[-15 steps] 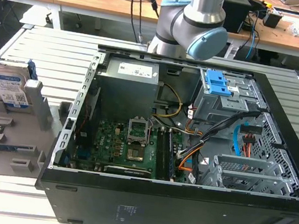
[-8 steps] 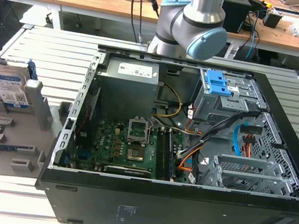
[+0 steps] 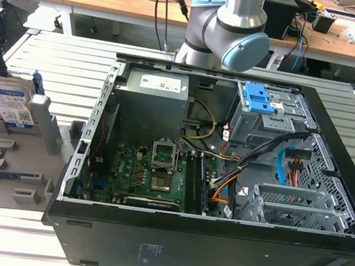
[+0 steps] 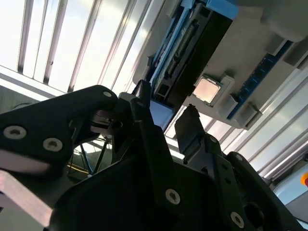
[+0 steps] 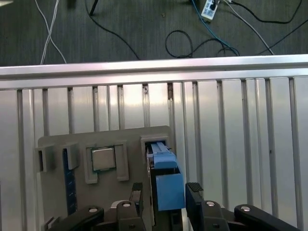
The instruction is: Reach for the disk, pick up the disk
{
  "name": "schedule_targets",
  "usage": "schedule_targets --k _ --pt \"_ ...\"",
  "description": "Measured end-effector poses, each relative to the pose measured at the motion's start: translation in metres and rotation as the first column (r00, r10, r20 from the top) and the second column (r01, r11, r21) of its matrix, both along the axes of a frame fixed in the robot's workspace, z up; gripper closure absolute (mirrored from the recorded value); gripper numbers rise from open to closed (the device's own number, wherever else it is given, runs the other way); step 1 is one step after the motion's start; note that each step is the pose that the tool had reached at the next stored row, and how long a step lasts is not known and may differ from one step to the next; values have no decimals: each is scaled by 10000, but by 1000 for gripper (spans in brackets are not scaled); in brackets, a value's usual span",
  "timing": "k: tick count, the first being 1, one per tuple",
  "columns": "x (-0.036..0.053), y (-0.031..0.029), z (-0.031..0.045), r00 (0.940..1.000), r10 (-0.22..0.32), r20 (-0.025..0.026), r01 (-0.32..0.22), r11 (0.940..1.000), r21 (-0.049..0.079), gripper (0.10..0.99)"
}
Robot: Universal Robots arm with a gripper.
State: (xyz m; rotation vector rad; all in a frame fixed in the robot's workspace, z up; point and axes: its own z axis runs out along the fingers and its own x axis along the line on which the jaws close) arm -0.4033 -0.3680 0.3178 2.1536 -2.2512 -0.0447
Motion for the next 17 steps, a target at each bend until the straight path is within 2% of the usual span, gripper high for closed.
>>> schedule_targets --k 5,10,17 --pt "0 1 -187 10000 89 1 -89 10000 1 604" --pt "0 3 -242 9996 280 1 -280 9996 0 604" --pt "0 3 -249 9996 281 0 -281 9996 0 604"
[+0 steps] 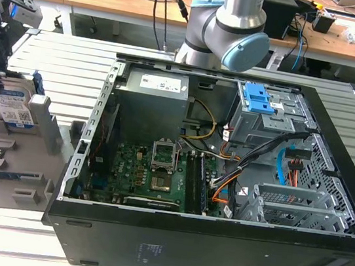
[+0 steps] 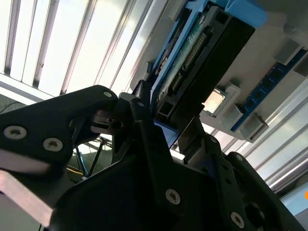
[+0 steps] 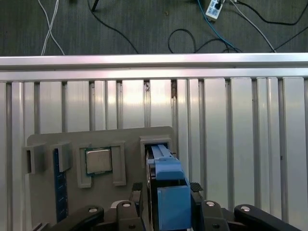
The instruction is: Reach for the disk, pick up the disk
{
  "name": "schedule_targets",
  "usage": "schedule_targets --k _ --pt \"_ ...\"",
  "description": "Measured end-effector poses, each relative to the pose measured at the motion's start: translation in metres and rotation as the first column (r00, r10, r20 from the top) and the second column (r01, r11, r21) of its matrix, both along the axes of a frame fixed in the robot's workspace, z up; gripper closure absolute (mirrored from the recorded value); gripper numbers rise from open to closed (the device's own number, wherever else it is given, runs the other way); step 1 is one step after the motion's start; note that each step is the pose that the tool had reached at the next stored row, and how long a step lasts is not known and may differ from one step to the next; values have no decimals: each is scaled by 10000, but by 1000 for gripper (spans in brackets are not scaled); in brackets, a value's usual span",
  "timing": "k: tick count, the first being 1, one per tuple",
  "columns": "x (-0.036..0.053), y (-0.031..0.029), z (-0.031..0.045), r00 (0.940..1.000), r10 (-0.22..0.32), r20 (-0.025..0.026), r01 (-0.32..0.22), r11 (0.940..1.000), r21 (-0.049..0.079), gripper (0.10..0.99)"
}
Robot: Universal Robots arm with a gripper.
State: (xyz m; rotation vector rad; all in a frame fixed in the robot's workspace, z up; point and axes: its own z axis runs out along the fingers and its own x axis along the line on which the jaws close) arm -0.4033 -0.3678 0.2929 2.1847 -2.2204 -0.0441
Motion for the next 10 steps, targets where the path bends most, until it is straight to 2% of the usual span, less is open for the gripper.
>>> schedule_targets --k 1,3,10 --pt "0 0 0 10000 1 -1 -1 10000 -3 686" --pt "0 0 -1 10000 0 -2 0 10000 -1 718" --pt "0 0 -7 10000 0 -1 0 10000 0 718"
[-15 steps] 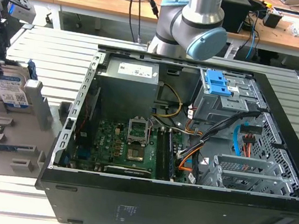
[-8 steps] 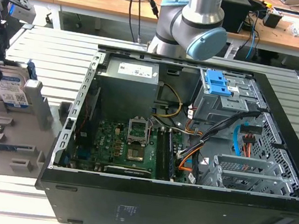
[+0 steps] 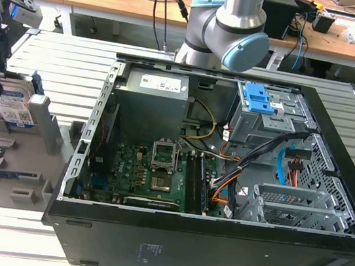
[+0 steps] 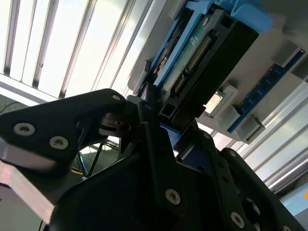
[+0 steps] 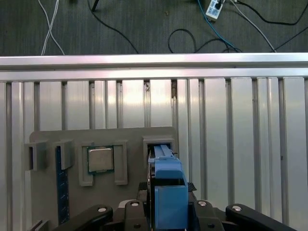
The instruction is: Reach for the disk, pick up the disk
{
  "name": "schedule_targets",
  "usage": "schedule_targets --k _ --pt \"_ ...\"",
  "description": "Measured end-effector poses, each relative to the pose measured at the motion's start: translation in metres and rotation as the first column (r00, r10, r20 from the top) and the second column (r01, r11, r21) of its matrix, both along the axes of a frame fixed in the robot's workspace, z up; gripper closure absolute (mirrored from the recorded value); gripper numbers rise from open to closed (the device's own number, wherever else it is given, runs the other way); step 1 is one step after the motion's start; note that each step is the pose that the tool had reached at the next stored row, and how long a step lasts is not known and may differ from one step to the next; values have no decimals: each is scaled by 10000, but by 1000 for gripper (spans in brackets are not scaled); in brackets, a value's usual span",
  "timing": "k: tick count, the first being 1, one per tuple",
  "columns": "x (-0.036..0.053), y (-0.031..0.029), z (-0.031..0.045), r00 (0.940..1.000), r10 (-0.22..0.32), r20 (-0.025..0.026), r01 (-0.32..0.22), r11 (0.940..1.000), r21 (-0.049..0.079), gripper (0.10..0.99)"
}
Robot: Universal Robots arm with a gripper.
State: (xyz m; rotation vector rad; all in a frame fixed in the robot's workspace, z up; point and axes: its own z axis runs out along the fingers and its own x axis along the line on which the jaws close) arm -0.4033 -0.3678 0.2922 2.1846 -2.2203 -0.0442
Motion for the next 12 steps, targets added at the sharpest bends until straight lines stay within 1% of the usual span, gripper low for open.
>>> schedule_targets --k 12 --pt "1 0 -5 10000 0 7 0 10000 3 718"
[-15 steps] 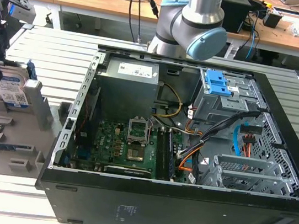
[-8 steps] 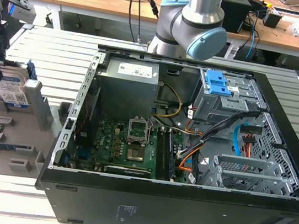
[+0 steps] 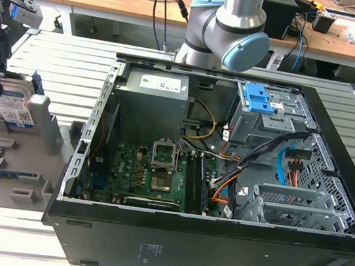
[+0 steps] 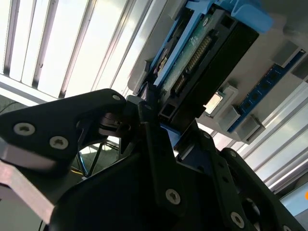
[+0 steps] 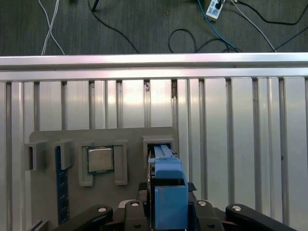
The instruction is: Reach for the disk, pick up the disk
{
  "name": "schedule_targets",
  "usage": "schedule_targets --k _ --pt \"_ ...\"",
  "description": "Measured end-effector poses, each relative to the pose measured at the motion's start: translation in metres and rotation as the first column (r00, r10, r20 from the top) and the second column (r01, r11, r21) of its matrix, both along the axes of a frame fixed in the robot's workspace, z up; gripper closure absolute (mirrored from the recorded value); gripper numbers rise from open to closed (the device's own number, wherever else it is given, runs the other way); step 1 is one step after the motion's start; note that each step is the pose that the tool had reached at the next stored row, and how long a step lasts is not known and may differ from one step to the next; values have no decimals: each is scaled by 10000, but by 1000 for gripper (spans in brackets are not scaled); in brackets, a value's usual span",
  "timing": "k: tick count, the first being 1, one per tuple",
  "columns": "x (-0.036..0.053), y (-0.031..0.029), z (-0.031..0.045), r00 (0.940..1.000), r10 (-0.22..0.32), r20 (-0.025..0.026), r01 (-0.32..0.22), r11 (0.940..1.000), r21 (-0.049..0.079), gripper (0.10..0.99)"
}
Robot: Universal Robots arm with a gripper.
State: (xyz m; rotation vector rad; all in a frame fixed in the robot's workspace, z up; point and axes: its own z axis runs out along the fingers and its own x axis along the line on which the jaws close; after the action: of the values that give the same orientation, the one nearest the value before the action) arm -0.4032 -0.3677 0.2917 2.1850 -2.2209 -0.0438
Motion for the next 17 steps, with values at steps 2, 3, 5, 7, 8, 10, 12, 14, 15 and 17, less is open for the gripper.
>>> schedule_targets --k 2,3,5,7,8,10,12,14,15,17 --pt "0 0 25 10000 0 -2 0 10000 -1 718" --pt "0 0 42 10000 0 -2 0 10000 -1 718" --pt "0 0 91 10000 1 -5 -1 10000 -2 718" --pt "0 0 117 10000 0 -5 0 10000 -3 718" --pt "0 0 125 10000 0 -5 0 10000 -2 718" --pt "0 0 149 10000 0 -5 0 10000 -2 718" --pt "0 0 169 10000 0 -6 0 10000 -3 718" --pt "0 0 197 10000 0 -5 0 10000 -2 718" --pt "0 0 206 10000 0 -5 0 10000 -2 718" --pt "0 0 238 10000 0 -5 0 10000 -3 718"
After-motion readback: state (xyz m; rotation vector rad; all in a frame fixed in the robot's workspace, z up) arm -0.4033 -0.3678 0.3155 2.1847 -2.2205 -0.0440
